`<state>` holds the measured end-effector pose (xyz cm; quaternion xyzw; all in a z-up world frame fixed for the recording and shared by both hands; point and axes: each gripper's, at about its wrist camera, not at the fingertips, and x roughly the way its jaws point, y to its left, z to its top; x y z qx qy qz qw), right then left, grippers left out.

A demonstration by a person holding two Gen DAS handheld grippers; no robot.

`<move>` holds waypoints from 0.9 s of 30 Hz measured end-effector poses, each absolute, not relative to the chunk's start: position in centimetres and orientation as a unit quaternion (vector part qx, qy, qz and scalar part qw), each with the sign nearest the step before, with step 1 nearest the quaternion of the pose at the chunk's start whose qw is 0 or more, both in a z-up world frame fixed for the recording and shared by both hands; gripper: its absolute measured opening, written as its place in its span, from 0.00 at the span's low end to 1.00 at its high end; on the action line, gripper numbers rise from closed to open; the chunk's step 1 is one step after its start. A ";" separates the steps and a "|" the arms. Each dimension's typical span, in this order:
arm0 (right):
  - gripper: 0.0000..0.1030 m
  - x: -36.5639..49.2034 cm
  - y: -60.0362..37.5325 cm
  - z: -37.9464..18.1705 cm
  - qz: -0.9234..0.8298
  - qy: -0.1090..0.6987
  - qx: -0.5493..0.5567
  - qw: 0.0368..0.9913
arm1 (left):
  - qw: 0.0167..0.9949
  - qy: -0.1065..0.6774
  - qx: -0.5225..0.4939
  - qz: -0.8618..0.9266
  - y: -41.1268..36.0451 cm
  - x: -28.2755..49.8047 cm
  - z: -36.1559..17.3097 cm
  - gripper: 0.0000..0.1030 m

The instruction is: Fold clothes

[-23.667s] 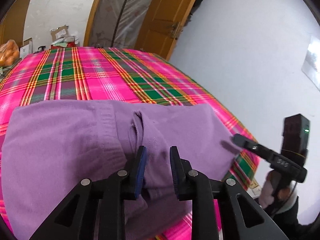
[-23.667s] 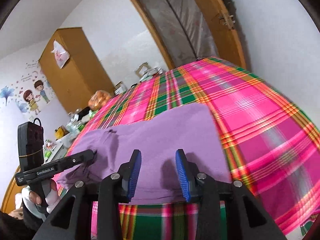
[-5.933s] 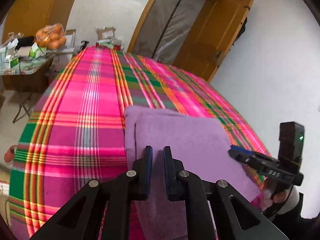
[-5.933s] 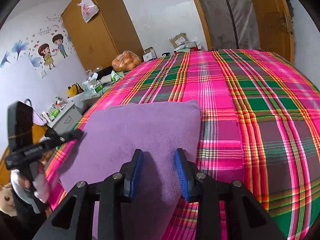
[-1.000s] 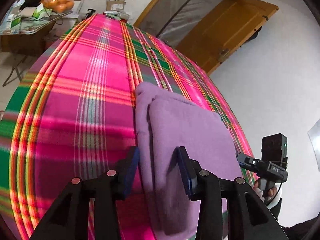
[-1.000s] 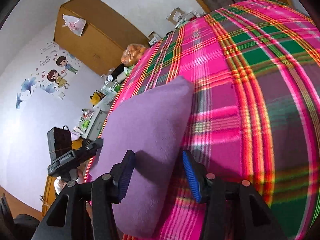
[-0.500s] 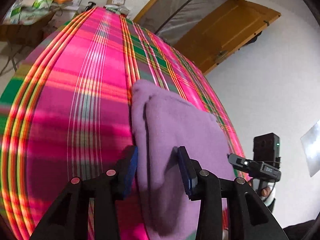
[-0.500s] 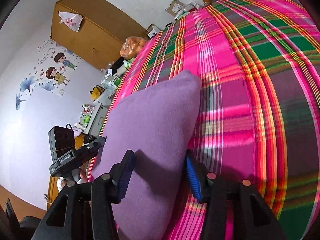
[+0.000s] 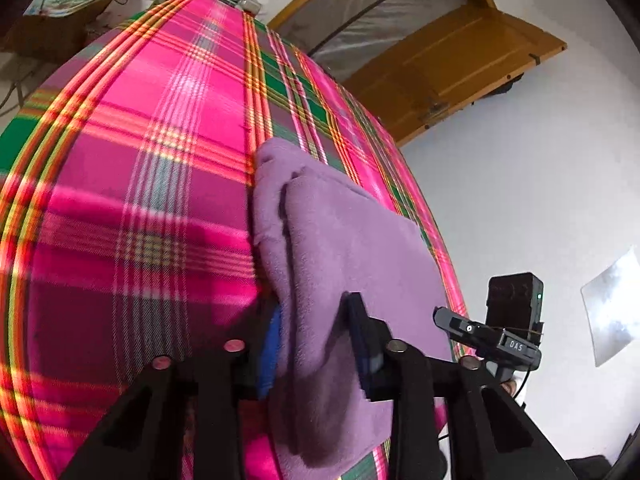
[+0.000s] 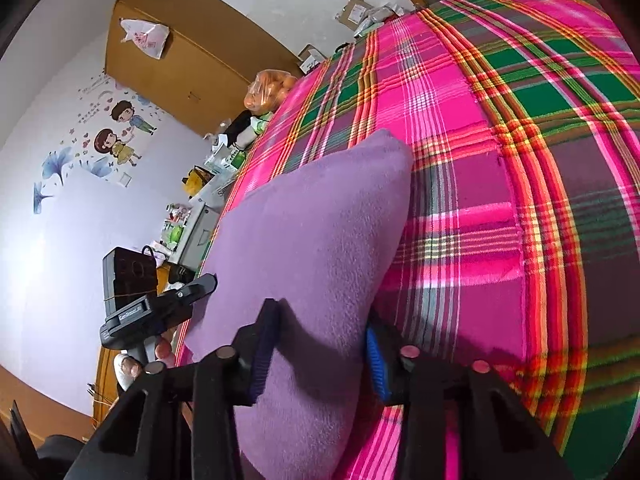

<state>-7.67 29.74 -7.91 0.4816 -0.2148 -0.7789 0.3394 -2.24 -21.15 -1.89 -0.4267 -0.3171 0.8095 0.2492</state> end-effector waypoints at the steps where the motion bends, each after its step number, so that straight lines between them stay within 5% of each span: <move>1: 0.33 -7.6 29.7 -7.8 -0.781 -0.213 0.480 0.339 | 0.249 -0.318 -0.425 0.810 -21.2 -2.0 -1.9 0.26; 14: 0.24 -9.6 28.2 -4.2 -0.804 -0.177 0.447 0.350 | 0.238 -0.258 -0.380 0.856 -21.6 -2.7 2.4 0.19; 27: 0.24 -21.6 22.3 -2.1 -0.805 -0.179 0.427 0.370 | 0.195 -0.271 -0.336 0.881 -26.8 -13.4 5.2 0.19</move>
